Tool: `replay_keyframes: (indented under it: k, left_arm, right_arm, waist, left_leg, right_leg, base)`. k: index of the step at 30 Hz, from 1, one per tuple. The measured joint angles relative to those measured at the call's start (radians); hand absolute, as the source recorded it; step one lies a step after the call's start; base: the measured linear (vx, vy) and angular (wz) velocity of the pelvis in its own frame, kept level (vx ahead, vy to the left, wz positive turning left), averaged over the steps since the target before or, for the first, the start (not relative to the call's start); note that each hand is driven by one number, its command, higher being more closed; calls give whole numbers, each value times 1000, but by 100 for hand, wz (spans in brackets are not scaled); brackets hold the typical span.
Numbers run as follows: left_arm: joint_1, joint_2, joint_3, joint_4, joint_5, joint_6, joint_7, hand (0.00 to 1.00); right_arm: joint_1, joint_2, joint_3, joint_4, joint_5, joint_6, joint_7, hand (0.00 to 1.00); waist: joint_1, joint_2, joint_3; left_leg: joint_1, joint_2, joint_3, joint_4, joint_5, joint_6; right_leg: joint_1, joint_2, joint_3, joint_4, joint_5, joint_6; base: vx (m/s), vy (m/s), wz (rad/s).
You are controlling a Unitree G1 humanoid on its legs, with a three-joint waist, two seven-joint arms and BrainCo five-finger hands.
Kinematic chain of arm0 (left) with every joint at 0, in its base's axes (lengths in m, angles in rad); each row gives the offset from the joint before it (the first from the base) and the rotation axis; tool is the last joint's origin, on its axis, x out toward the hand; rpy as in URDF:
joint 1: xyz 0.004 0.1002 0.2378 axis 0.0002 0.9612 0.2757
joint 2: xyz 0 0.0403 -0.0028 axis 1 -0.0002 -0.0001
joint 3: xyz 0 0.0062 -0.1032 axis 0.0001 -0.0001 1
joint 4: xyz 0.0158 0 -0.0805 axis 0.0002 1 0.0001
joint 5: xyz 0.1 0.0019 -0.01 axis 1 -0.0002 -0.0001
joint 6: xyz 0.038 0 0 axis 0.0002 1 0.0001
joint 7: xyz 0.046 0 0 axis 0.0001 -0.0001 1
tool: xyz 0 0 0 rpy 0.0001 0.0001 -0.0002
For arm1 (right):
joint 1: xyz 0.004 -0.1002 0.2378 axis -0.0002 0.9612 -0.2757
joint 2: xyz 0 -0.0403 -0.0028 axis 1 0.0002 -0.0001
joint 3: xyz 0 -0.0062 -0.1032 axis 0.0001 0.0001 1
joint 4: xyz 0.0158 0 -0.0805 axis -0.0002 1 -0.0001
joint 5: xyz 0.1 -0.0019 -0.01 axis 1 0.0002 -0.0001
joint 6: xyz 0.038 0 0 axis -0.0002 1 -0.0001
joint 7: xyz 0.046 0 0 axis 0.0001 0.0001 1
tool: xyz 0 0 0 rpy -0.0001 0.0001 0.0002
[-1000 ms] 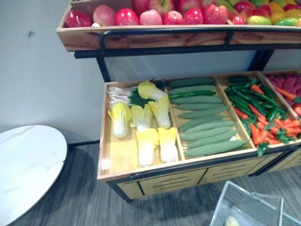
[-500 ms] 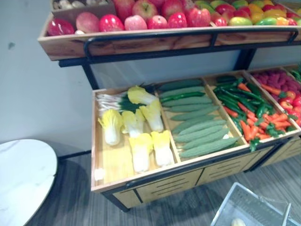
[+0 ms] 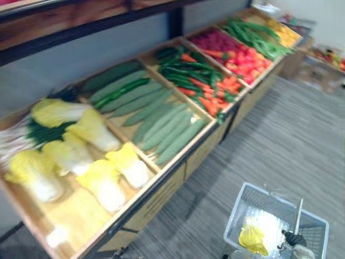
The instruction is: Pick vegetable in the basket
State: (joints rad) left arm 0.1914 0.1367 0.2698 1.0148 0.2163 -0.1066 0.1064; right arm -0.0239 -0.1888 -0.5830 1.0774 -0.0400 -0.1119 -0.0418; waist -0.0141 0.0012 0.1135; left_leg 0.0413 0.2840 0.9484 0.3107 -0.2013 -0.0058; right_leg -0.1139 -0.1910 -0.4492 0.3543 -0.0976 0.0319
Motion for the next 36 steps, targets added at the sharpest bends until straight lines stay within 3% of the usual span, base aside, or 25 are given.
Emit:
replay_keyframes:
  k: [2,4,5,6,8,9,10,11,12,13,15,16,19,23,26,27,28,29,30,31,33,34,36]
  left_arm:
    - [-12,-8,9,4,-2,1,5,0]
    - [-37,-22,10,15,-3,1,7,0]
    - [-42,-24,11,17,-4,0,9,0]
    - [-46,-26,11,16,-6,0,9,0]
    - [-50,-27,13,16,-7,-2,14,0]
    - [-55,-27,14,16,-7,-2,19,0]
    - [-48,-32,24,18,-7,-2,23,0]
    - [-41,-38,29,19,-8,-2,26,0]
    - [-25,-59,32,19,-17,-2,30,0]
    - [-10,-82,43,16,-40,-14,38,0]
    - [11,-84,63,14,-53,-17,47,0]
    - [19,-84,81,10,-57,-18,49,0]
    - [29,-82,96,11,-56,-19,50,0]
    - [-25,-77,121,-4,-52,-33,54,0]
    - [-41,-78,127,-21,-45,-33,62,0]
    - [-42,-80,127,-31,-44,-35,64,0]
    - [-40,-87,127,-35,-43,-36,65,0]
    - [-37,-96,126,-36,-40,-35,64,0]
    - [-26,-113,114,-41,-36,-35,65,0]
    - [-18,-122,110,-40,-36,-32,64,0]
    - [-7,-129,97,-43,-36,-24,64,0]
    - [-6,-128,87,-52,-36,-21,58,0]
    - [-8,-95,63,-56,-35,-16,55,0]
  right_arm:
    - [1,5,0,2,1,3,-1,100]
    - [15,4,-12,2,8,4,-10,100]
    - [28,7,-22,2,13,4,-16,100]
    - [46,9,-41,3,19,3,-20,100]
    - [69,-1,-35,2,20,-4,-23,100]
    - [69,-4,-34,2,20,-6,-23,100]
    - [67,-10,-16,4,20,-7,-22,100]
    - [65,-13,2,5,20,-10,-22,100]
    - [51,-31,23,16,19,-14,-21,100]
    - [34,-57,42,49,16,-18,-18,100]
    - [25,-69,52,71,6,-19,-13,100]
    - [27,-71,51,70,2,-21,-14,100]
    - [59,-84,42,67,2,-20,-17,100]
    - [108,-79,53,59,0,-1,-14,100]
    - [146,-36,127,13,-11,21,-14,100]
    - [164,-21,138,-10,-30,21,-13,100]
    - [177,-15,152,-35,-38,21,-13,100]
    - [177,-17,159,-54,-38,21,-14,100]
    - [181,-24,161,-90,-40,18,-13,100]
    - [172,-21,162,-109,-40,17,-14,100]
    - [174,6,163,-158,-37,10,-13,100]
    - [177,26,160,-168,-37,2,-12,100]
    - [187,51,157,-165,-37,2,-11,100]
  waist:
    - [-6,-12,9]
    - [-21,9,21]
    - [-30,4,25]
    - [-41,22,16]
    - [-44,20,16]
    - [-54,27,19]
    - [-51,4,33]
    - [-41,-2,36]
    - [-13,-14,40]
    - [12,-14,41]
    - [41,-10,41]
    - [45,-3,42]
    - [49,22,42]
    - [46,18,30]
    - [50,11,38]
    - [53,-6,49]
    - [62,4,43]
    - [66,15,38]
    - [73,53,28]
    - [82,70,27]
    - [96,52,-7]
    - [98,11,-12]
    - [103,-36,-15]
  left_leg:
    - [-5,18,55,43,2,-3]
    - [-2,65,58,94,10,-16]
    - [2,80,55,108,15,-23]
    - [21,107,54,132,30,-36]
    - [39,141,45,171,43,-45]
    - [33,158,-20,228,64,-39]
    - [-5,161,-161,307,115,-1]
    - [-43,147,-257,348,144,6]
    - [-79,43,-489,350,77,-51]
    - [-93,-52,-648,327,36,-75]
    - [-99,-114,-747,282,13,-79]
    - [-124,-119,-777,266,14,-79]
    - [-138,-127,-824,158,58,-68]
    - [-93,-195,-879,1,57,-71]
    - [-102,-215,-875,68,57,-71]
    - [-154,-217,-874,157,36,-72]
    - [-166,-222,-872,156,-10,-70]
    - [-168,-218,-875,115,-13,-62]
    - [-171,-198,-877,29,3,-37]
    - [-157,-173,-858,-6,-69,-35]
    - [-161,-183,-811,-35,-92,-22]
    - [-155,-203,-784,-31,-112,-24]
    - [-109,-229,-758,-37,-140,-12]
  right_leg:
    - [11,25,4,-114,-52,25]
    - [29,67,22,-157,-44,15]
    - [38,78,25,-166,-41,10]
    - [61,99,33,-176,-41,9]
    - [64,127,69,-168,-54,-10]
    - [64,139,98,-155,-63,-24]
    - [68,146,150,-153,-67,-34]
    - [72,145,189,-151,-66,-39]
    - [63,136,278,-144,-62,-46]
    - [61,138,364,-154,-53,-40]
    - [69,155,462,-181,-49,-38]
    - [66,164,485,-184,-49,-38]
    - [64,187,525,-183,-45,-32]
    - [29,138,547,-216,-20,6]
    - [63,115,546,-216,-14,9]
    - [81,103,551,-219,-24,2]
    - [84,105,565,-226,-31,1]
    - [82,112,575,-232,-31,2]
    - [63,142,593,-229,-36,9]
    - [56,166,620,-225,-41,17]
    - [27,150,620,-199,-43,17]
    - [-23,125,629,-104,-92,45]
    - [-62,110,633,50,-151,83]
  base:
    - [-33,-333,-128]
    - [-48,-273,-63]
    - [-45,-227,-39]
    - [-37,-207,-44]
    - [-34,-187,-58]
    - [-70,-177,-80]
    - [-78,-192,-94]
    - [-58,-126,-147]
    - [14,-38,-198]
    - [35,28,-212]
    - [22,66,-197]
    - [15,81,-160]
    - [67,136,-104]
    - [124,190,-8]
    - [76,120,13]
    - [75,141,-6]
    - [38,119,-24]
    - [-25,158,-56]
    - [-30,178,-78]
    - [-17,200,-77]
    - [85,160,-58]
    - [141,171,-41]
    - [193,95,-44]
